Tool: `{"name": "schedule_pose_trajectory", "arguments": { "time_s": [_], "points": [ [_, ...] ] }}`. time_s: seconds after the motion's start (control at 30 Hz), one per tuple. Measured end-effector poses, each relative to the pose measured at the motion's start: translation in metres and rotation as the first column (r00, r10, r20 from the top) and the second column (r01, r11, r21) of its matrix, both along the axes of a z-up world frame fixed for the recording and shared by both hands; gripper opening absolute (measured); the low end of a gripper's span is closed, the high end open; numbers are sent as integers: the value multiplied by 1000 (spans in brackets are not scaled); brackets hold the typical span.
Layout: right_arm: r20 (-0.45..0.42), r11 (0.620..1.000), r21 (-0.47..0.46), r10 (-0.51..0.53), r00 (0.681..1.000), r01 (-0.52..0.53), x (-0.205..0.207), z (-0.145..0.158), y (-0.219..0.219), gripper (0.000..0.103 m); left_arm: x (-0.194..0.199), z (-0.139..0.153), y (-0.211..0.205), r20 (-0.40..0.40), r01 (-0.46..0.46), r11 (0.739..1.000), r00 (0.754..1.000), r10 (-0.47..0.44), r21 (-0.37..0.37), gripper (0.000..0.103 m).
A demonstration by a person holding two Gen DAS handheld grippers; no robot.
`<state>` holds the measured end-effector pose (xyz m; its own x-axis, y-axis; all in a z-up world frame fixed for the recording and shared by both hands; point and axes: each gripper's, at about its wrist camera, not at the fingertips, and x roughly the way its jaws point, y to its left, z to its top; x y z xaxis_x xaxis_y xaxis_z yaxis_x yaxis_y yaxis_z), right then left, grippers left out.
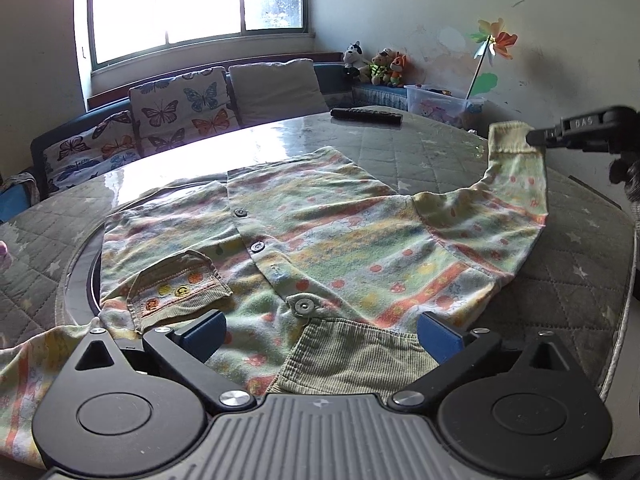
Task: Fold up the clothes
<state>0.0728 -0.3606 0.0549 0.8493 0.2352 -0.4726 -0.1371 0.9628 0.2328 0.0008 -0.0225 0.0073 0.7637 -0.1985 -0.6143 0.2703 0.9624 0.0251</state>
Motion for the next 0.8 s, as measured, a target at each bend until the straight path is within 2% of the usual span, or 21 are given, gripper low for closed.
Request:
{"name": "schedule_pose_trajectory", "arguments": {
  "time_s": [0.13,0.27,0.6,0.8],
  "points": [
    [31,994,29,104,994,-105,-3,19,28,8,-1,0,6,3,-21,1000,1000,21,-2,103],
    [64,966,61,249,966,-253,-3,39,69,8,-4,0,13,6,-46,999,999,47,-12,103],
    [76,846,73,523,849,-528,2,54,173,8,-17,-1,34,26,-104,994,994,104,-31,103],
    [34,784,54,617,786,-618,-5,44,220,8,-23,-1,44,30,-137,990,990,138,-40,103]
  ]
}}
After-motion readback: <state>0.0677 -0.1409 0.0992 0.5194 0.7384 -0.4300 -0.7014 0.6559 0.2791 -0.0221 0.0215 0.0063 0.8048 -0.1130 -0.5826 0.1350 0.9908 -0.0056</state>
